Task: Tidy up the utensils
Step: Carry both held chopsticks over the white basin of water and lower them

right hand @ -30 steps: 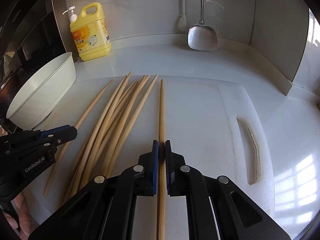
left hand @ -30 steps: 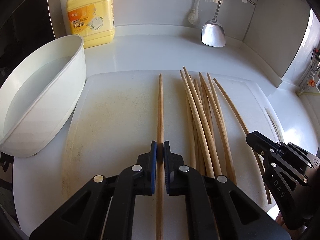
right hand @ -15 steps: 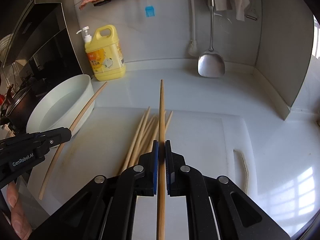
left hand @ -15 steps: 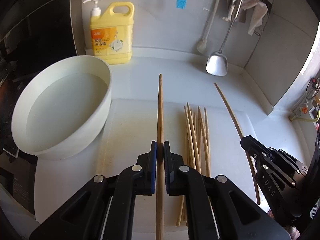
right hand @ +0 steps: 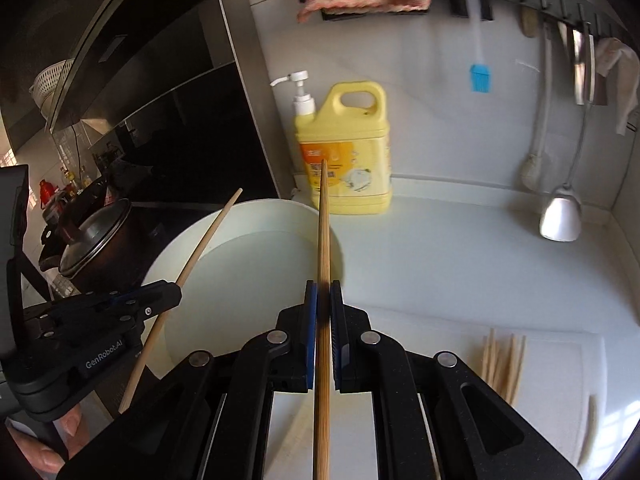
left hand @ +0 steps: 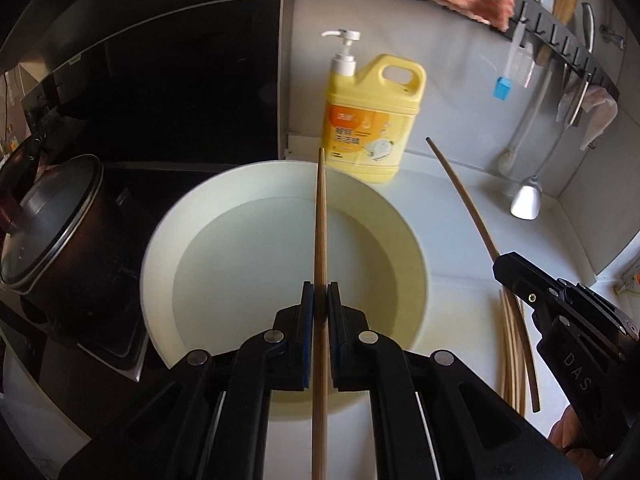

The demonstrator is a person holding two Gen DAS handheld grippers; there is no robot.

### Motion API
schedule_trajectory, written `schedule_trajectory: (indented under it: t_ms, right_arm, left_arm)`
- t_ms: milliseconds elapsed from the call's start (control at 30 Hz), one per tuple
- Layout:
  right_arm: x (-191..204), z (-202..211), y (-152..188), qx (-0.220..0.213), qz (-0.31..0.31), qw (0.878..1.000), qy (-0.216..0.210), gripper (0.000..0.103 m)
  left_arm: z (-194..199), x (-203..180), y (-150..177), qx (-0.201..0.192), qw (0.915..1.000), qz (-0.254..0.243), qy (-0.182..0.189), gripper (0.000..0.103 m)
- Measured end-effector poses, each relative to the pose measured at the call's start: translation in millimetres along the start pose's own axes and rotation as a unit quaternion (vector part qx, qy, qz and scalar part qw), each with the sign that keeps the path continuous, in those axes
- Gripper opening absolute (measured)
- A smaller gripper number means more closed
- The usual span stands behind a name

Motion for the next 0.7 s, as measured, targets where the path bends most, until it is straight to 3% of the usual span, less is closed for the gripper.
schedule_trajectory:
  t_ms: [267, 700]
  right_arm:
    - [65.4, -77.2, -9.7, 0.053, -0.015, 0.998, -0.011, 0.006]
    - [67.0, -151.6, 12.6, 0.167, -0.065, 0.984, 0.017, 0.006]
  left_arm:
    - [-50.9, 69.2, -15.9, 0.038, 0.9992, 0.005, 0.01, 0.007]
    - [-108.7, 90.8, -10.3, 0.102, 0.9941, -0.012, 0.035, 0.007]
Point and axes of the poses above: each gripper's, at about its wrist camera, not at the fingertips, and z roughly against the way its jaws point, x to its left, y to its underside, the point moved 6 cm from there along -z, roughly the way its jaws point, and after that the axes turned 4 degrees about y, right-handed, at the moved point
